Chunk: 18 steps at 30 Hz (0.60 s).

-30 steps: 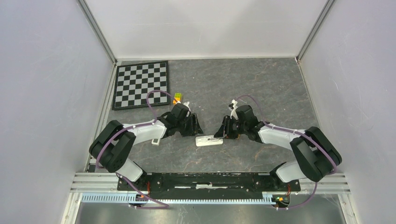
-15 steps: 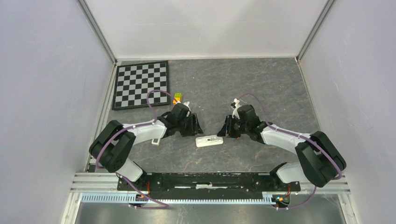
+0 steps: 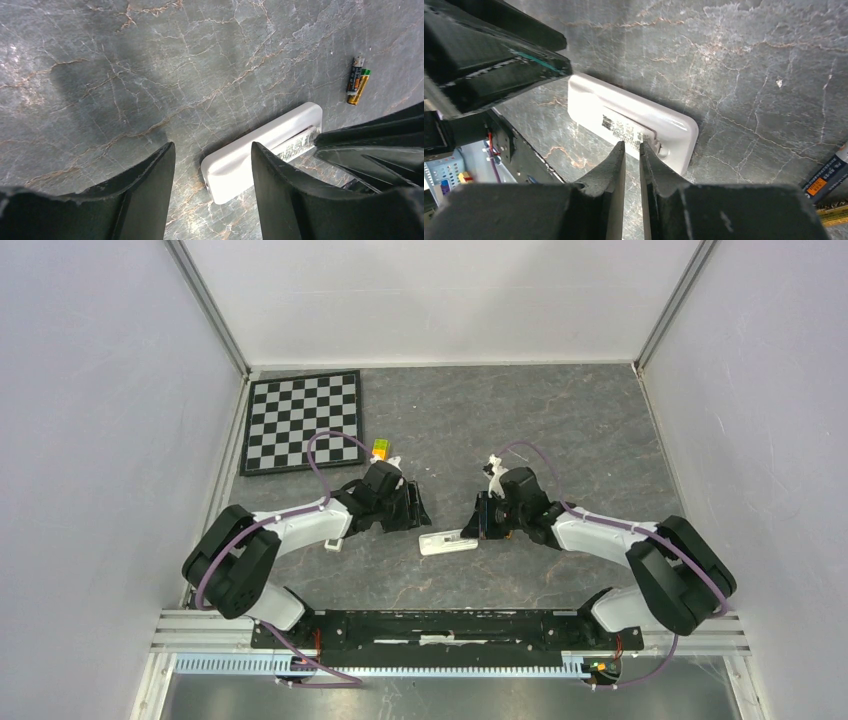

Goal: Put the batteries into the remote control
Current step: Load the battery cover into the remote control.

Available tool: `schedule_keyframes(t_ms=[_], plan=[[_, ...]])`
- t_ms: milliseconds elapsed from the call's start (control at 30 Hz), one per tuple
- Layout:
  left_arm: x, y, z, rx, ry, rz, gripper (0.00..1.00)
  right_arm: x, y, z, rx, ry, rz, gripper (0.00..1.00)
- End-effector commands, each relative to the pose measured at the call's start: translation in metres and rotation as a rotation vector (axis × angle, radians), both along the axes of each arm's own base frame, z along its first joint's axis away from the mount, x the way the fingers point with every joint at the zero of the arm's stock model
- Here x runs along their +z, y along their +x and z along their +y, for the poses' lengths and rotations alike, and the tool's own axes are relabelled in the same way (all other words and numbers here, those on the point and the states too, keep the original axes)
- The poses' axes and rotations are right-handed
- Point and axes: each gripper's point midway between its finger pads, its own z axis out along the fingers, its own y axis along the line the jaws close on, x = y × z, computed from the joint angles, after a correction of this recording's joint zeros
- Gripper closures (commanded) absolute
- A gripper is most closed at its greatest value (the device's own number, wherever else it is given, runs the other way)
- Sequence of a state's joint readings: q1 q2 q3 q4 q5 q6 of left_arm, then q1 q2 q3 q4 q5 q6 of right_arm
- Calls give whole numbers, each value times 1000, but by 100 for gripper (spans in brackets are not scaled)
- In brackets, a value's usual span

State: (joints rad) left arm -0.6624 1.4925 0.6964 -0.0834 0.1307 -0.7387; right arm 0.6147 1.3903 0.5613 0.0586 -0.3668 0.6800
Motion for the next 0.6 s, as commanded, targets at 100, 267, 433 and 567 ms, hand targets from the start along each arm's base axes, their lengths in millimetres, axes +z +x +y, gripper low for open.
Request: schedule_keyframes(t_ms=[100,267,433,567], plan=[[7,2,5,5,10,-37,36,-16,11,-3,-23,-91,-32,82],[11,3,6,9,12,-46,35,-13,13,-3,-22,-115,-59,84],[21,6,12,29,28,-78,33,26,20,10,47,-31,-203,80],[33,9,20,50,50,-109,30,57,23,22,192,14,-374,62]])
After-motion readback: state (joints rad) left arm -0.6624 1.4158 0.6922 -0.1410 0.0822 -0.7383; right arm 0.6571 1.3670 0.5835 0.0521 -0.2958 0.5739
